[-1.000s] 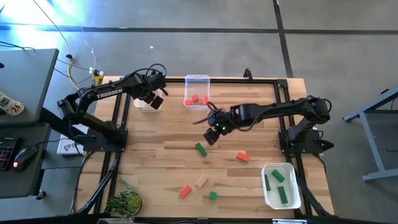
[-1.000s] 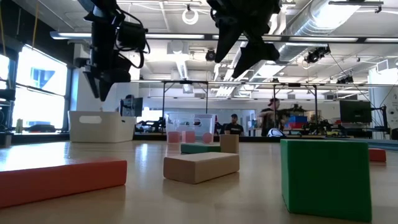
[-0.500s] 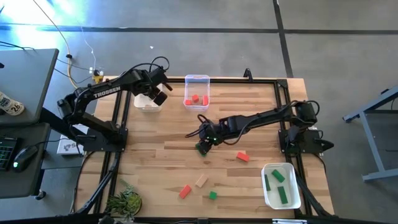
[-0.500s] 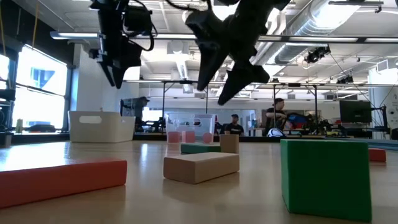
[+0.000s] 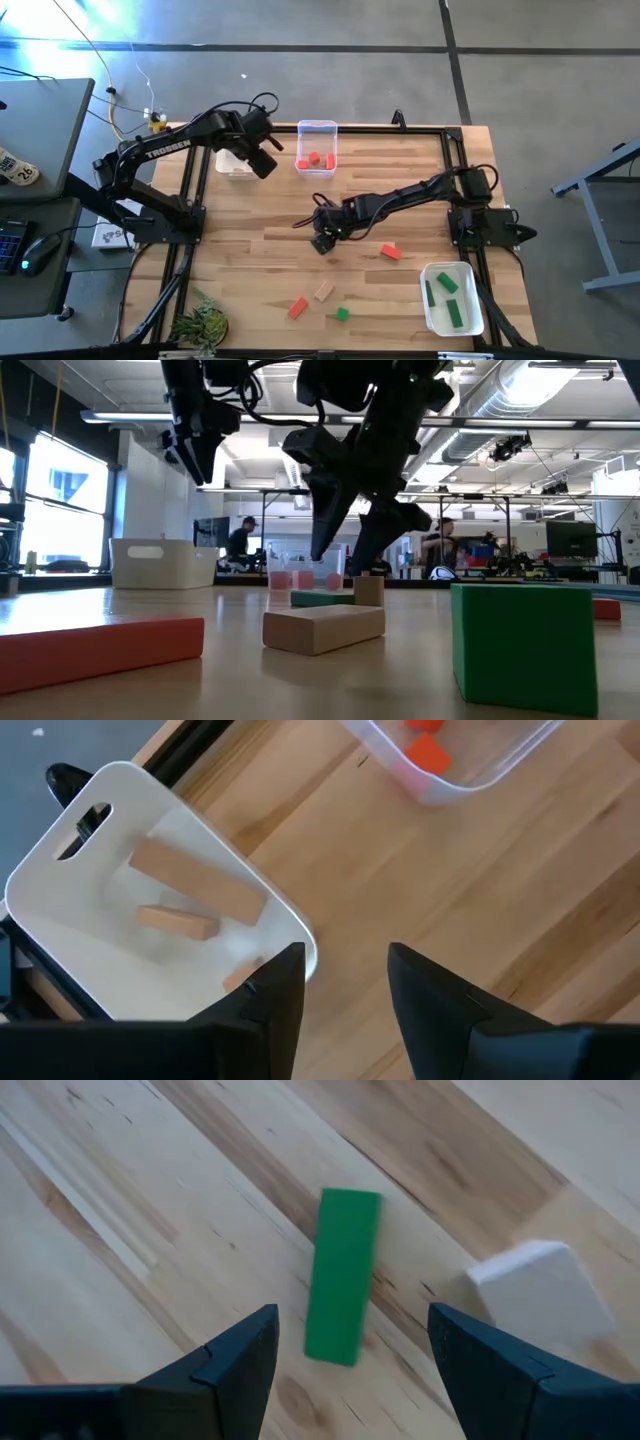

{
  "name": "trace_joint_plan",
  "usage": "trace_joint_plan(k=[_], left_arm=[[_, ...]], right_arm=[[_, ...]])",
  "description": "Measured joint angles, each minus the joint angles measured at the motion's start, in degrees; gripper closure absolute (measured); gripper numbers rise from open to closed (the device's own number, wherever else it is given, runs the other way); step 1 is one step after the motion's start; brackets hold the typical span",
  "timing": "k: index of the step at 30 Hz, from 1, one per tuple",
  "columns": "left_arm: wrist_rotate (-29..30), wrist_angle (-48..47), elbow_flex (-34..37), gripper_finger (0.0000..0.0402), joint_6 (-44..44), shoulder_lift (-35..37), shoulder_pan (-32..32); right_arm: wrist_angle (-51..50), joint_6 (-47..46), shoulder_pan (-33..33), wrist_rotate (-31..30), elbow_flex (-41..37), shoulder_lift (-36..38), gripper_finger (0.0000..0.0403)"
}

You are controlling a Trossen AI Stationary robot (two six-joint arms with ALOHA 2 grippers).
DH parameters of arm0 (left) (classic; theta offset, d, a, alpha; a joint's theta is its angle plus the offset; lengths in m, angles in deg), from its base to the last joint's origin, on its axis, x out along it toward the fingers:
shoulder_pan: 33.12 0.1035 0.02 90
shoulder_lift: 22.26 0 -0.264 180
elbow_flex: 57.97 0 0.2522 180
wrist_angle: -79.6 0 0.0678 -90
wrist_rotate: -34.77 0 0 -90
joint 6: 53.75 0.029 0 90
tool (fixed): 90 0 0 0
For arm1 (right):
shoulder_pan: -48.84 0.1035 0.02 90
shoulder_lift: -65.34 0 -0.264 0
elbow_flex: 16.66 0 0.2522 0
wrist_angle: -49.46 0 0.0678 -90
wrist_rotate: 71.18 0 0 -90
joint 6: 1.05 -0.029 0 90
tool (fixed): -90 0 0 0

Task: Sort & place blocks by color
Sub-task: Put the green block into the bottom white bin

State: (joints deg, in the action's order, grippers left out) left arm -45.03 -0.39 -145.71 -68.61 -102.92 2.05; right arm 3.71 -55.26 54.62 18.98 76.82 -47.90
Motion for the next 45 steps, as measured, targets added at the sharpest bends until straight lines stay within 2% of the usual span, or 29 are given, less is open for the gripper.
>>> trace_joint_plan(k=[12, 19, 26, 36, 45], left_arm=[[-0.62, 0.02, 0.00, 0.0268, 0.04, 0.00, -0.40], [-0.55, 0.09, 0.00, 0.0268, 0.04, 0.00, -0.32], [-0.57, 0.07, -0.02, 0.0268, -0.16, 0.02, -0.36], [-0.58, 0.07, -0.02, 0.0268, -1.01, 0.02, -0.36], [-0.59, 0.07, -0.02, 0.0268, -1.01, 0.02, -0.36]], right_arm=[[5.00, 0.20, -0.15, 1.93, 0.04, -3.43, 0.0160], [4.63, 0.04, -0.15, 1.58, 0.21, -5.50, 0.0162], [0.28, -1.25, -0.04, -1.55, 0.50, -6.57, 0.0197], [-2.59, -0.90, -0.37, -2.81, 0.42, -6.72, 0.0254], [-6.66, 1.23, -1.11, -3.87, 0.31, -6.72, 0.0265]])
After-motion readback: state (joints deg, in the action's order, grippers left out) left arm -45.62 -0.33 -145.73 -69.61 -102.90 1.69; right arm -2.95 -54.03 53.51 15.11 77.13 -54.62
